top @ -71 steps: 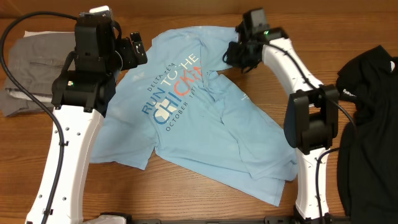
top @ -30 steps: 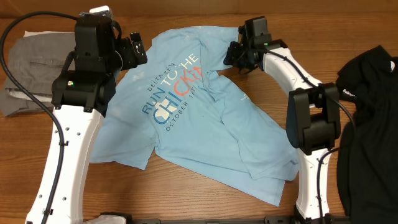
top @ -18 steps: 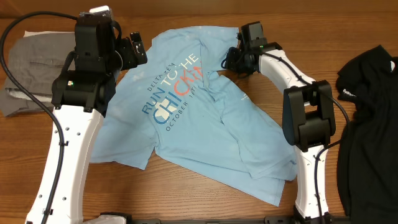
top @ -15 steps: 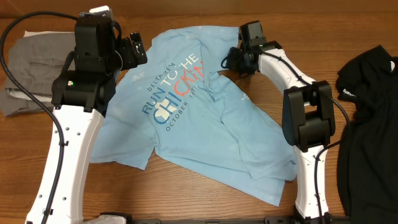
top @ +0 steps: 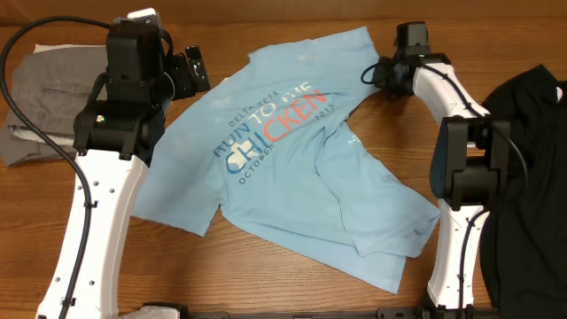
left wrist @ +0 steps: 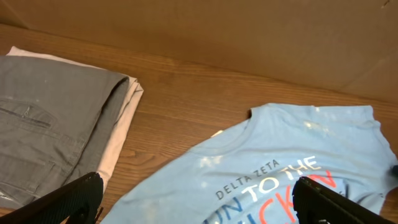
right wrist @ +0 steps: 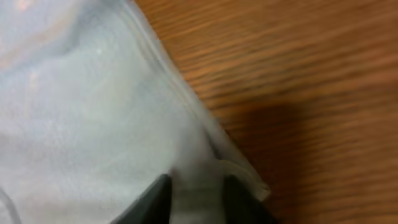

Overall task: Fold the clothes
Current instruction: 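Release the shoulder and retract the right gripper to the upper right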

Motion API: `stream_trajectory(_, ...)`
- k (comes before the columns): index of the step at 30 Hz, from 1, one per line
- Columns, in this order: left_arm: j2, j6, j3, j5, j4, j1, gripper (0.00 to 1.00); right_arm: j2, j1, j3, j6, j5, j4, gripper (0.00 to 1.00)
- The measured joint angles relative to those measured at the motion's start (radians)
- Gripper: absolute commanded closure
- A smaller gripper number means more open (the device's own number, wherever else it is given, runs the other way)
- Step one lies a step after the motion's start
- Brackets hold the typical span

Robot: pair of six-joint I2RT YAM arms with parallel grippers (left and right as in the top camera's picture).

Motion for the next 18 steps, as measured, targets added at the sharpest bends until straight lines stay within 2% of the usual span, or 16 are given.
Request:
stream_trajectory(1, 0.000, 0.000, 0.000, 0.000, 0.000, 0.000, 0.00, 0.006, 0.000, 0.019, -0.008, 0.005, -0.017, 0.41)
stream_trajectory(4, 0.000, 0.000, 0.000, 0.000, 0.000, 0.000, 0.00, 0.047, 0.000, 0.164, -0.035, 0.021, -0.161, 0.18)
stream_trajectory(5, 0.000, 0.000, 0.000, 0.000, 0.000, 0.000, 0.00, 0.056, -0.001, 0.223, -0.043, 0.024, -0.211, 0.13)
stream_trajectory(11, 0.000, 0.000, 0.000, 0.000, 0.000, 0.000, 0.00, 0.063, -0.005, 0.672, -0.050, 0.053, -0.577, 0.01)
stream_trajectory(18, 0.000, 0.000, 0.000, 0.000, 0.000, 0.000, 0.00, 0.040, -0.103, 0.923, -0.010, 0.125, -0.949, 0.00)
